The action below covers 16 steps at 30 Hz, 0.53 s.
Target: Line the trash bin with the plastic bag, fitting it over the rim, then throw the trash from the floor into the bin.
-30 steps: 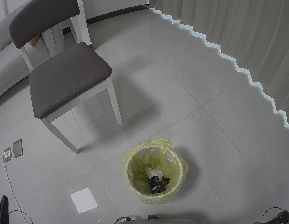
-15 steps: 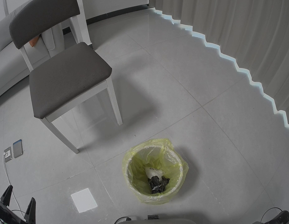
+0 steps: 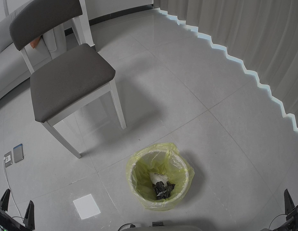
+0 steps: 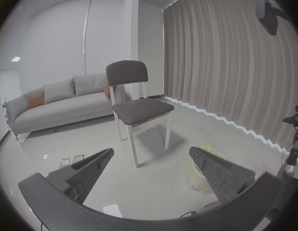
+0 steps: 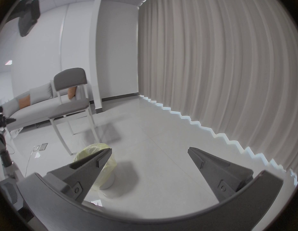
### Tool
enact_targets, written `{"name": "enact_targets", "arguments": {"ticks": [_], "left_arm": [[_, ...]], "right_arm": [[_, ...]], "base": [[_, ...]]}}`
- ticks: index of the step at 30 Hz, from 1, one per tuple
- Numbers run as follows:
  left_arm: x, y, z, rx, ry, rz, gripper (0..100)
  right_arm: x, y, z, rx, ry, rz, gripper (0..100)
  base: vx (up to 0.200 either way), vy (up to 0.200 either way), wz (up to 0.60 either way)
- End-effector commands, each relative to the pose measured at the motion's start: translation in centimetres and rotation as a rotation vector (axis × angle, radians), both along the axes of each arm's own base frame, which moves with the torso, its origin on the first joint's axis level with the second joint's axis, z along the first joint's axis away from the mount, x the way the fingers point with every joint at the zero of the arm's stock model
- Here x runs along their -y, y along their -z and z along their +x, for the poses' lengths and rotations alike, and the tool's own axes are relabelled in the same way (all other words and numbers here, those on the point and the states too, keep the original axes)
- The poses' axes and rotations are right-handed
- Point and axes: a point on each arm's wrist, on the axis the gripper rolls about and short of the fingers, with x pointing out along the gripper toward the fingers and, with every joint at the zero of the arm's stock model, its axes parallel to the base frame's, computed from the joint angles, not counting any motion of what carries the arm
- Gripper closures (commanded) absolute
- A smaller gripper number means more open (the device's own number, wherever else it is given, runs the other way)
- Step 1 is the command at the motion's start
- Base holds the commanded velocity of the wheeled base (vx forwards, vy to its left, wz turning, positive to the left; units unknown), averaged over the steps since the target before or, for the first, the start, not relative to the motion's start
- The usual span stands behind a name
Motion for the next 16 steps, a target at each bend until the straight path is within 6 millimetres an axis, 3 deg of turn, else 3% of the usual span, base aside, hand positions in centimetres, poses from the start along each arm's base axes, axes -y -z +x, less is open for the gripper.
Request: {"name": "enact_targets", "arguments": {"ticks": [1,16], "left_arm": [[0.00,0.51,0.05,-0.007,0.001,0.001,0],[0.00,0.51,0.05,-0.007,0.001,0.001,0]], "right_arm": [[0.07,0.51,0.10,-0.012,0.032,0.018,0],[0.02,0.51,0.11,-0.013,0.011,0.000,0]], "base": [[0.000,0.000,0.00],[0.000,0.000,0.00]]}}
